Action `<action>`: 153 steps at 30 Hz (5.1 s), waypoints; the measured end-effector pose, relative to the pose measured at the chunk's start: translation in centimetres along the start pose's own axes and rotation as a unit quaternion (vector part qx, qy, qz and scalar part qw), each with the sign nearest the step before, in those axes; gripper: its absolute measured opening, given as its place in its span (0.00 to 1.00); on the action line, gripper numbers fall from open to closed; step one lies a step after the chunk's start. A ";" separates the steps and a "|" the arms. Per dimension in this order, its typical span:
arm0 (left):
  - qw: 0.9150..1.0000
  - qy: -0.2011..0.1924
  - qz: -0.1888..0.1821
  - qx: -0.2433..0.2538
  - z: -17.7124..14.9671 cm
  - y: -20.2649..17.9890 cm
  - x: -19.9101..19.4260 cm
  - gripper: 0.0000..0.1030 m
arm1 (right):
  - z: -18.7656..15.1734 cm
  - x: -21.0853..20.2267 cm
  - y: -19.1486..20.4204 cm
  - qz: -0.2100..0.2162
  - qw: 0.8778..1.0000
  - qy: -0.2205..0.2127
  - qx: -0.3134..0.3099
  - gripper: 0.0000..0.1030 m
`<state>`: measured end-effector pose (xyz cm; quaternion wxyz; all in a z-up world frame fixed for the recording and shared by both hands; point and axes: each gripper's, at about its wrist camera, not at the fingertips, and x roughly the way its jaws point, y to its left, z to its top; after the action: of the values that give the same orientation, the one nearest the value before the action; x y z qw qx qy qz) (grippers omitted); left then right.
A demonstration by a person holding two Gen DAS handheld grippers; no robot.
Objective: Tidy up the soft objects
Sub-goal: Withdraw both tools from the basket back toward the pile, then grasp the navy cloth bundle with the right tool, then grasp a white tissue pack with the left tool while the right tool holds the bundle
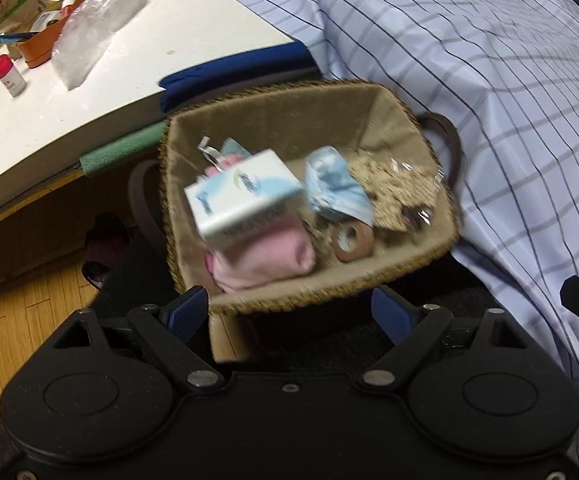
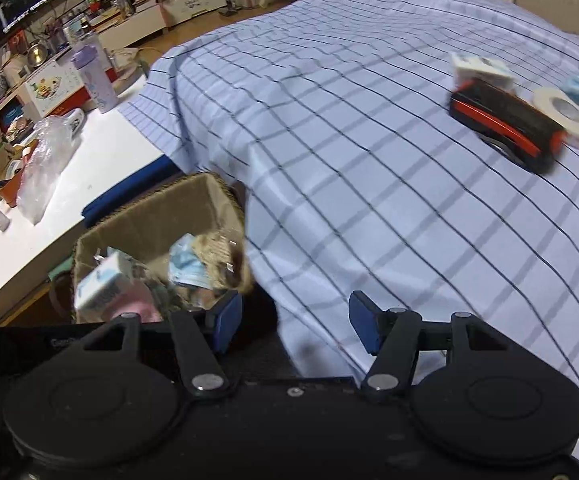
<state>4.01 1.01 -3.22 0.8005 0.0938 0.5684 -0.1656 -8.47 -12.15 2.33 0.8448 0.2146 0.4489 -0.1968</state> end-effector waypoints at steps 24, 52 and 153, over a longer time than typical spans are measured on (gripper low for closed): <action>0.986 -0.009 -0.040 0.160 -4.8 -12.4 -4.0 0.83 | -5.2 -7.8 -14.3 -0.077 0.988 -0.054 0.125 0.68; 0.968 -0.018 -0.059 0.244 -1.8 -23.9 -3.8 0.83 | 11.1 -6.9 -32.2 -0.148 0.910 -0.112 0.371 0.91; 0.971 0.022 -0.125 0.205 7.0 -24.3 1.4 0.67 | 2.2 -6.8 -37.3 -0.307 0.862 -0.104 0.390 0.64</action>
<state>1.55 -24.08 -1.28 0.7244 0.1880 0.5472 -0.3748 -30.09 -43.38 2.23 0.6306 0.3562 0.2884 -0.6263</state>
